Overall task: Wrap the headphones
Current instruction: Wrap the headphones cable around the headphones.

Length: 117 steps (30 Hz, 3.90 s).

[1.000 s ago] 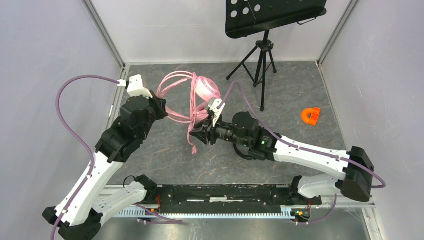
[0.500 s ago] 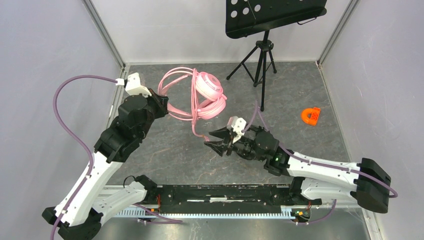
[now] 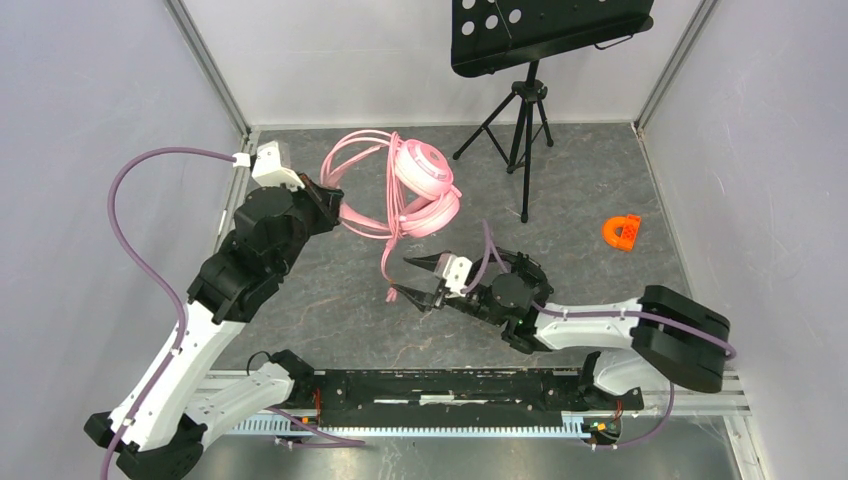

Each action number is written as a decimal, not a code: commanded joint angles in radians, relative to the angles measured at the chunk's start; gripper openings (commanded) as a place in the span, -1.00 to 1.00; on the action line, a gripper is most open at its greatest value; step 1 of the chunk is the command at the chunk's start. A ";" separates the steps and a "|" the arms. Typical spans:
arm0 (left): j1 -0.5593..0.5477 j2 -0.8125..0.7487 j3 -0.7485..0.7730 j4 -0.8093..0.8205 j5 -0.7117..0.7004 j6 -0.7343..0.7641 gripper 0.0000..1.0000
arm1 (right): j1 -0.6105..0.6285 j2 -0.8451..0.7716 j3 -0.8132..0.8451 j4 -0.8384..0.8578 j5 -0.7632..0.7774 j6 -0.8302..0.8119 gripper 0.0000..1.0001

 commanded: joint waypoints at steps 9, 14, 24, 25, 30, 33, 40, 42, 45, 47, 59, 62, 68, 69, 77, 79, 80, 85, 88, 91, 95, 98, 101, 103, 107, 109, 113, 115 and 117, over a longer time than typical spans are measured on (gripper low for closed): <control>0.001 -0.006 0.080 0.156 0.027 -0.100 -0.96 | 0.017 0.181 0.105 0.218 0.054 -0.033 0.17; 0.001 -0.006 0.093 0.173 0.021 -0.099 -0.96 | 0.017 0.208 0.068 0.254 0.106 -0.030 -0.19; 0.001 0.016 0.189 0.166 -0.013 -0.107 -0.96 | 0.016 0.223 -0.138 0.397 0.166 -0.027 -0.86; 0.001 0.019 0.201 0.163 -0.014 -0.110 -0.95 | 0.017 0.222 -0.157 0.406 0.177 -0.029 -0.84; 0.001 0.018 0.224 0.159 -0.004 -0.138 -0.96 | 0.017 0.224 -0.223 0.447 0.262 -0.036 -0.66; 0.001 0.015 0.223 0.158 0.007 -0.149 -0.96 | 0.016 0.224 -0.236 0.467 0.276 -0.042 -0.56; 0.001 0.010 0.250 0.133 0.070 -0.136 -0.96 | -0.010 0.226 -0.250 0.487 0.291 -0.024 -0.82; 0.001 0.008 0.259 0.120 0.134 -0.135 -0.95 | -0.027 0.222 -0.250 0.492 0.268 -0.003 -0.82; 0.001 -0.013 0.248 0.119 0.272 -0.128 -0.95 | -0.060 0.213 -0.249 0.494 0.231 0.025 -0.85; 0.001 -0.029 0.239 0.109 0.364 -0.119 -0.95 | -0.094 0.201 -0.249 0.495 0.194 0.063 -0.86; 0.001 -0.035 0.274 -0.146 0.764 0.074 -0.95 | -0.243 0.110 -0.258 0.472 0.063 0.173 -0.91; 0.001 -0.035 0.259 -0.206 0.805 0.160 -0.96 | -0.266 0.071 -0.258 0.419 0.035 0.183 -0.93; 0.001 -0.007 0.255 -0.318 0.834 0.366 -0.96 | -0.323 -0.040 -0.250 0.259 -0.006 0.194 -0.94; 0.001 -0.008 0.247 -0.322 0.823 0.400 -0.95 | -0.334 -0.065 -0.243 0.211 -0.014 0.192 -0.94; 0.001 -0.015 0.164 -0.318 0.722 0.626 -0.96 | -0.405 -0.218 -0.175 -0.116 -0.080 0.159 -0.96; 0.001 -0.019 0.108 -0.297 0.714 0.666 -0.95 | -0.417 -0.240 -0.152 -0.183 -0.099 0.145 -0.96; 0.001 -0.022 0.076 -0.292 0.714 0.684 -0.95 | -0.422 -0.247 -0.140 -0.220 -0.112 0.141 -0.97; 0.001 -0.029 -0.013 -0.261 0.675 0.756 -0.95 | -0.430 -0.273 -0.060 -0.395 -0.193 0.131 -0.98; 0.001 -0.025 -0.034 -0.250 0.631 0.798 -0.96 | -0.431 -0.284 -0.013 -0.512 -0.214 0.142 -0.99; 0.001 -0.014 -0.055 -0.244 0.571 0.866 -0.96 | -0.437 -0.286 0.032 -0.615 -0.242 0.161 -0.99; 0.001 0.013 -0.063 -0.246 0.551 0.963 -0.96 | -0.439 -0.281 0.096 -0.723 -0.311 0.187 -0.99; 0.000 0.034 -0.054 -0.245 0.523 1.002 -0.96 | -0.439 -0.287 0.127 -0.778 -0.341 0.206 -0.99; 0.000 0.053 -0.051 -0.240 0.464 1.028 -0.96 | -0.439 -0.299 0.148 -0.829 -0.358 0.208 -0.99; -0.004 0.068 -0.052 -0.239 0.419 1.045 -0.96 | -0.439 -0.309 0.150 -0.838 -0.376 0.219 -0.99; -0.023 0.090 -0.066 -0.217 0.361 1.072 -0.96 | -0.439 -0.313 0.156 -0.828 -0.435 0.266 -1.00; -0.036 0.087 -0.076 -0.191 0.347 1.076 -0.96 | -0.440 -0.308 0.160 -0.816 -0.466 0.288 -1.00; -0.065 0.086 -0.098 -0.148 0.269 1.100 -0.95 | -0.439 -0.303 0.168 -0.810 -0.476 0.313 -1.00; -0.076 0.095 -0.101 -0.138 0.230 1.106 -0.95 | -0.439 -0.299 0.168 -0.811 -0.474 0.325 -1.00; -0.088 0.104 -0.101 -0.127 0.189 1.106 -0.96 | -0.439 -0.296 0.168 -0.808 -0.485 0.348 -1.00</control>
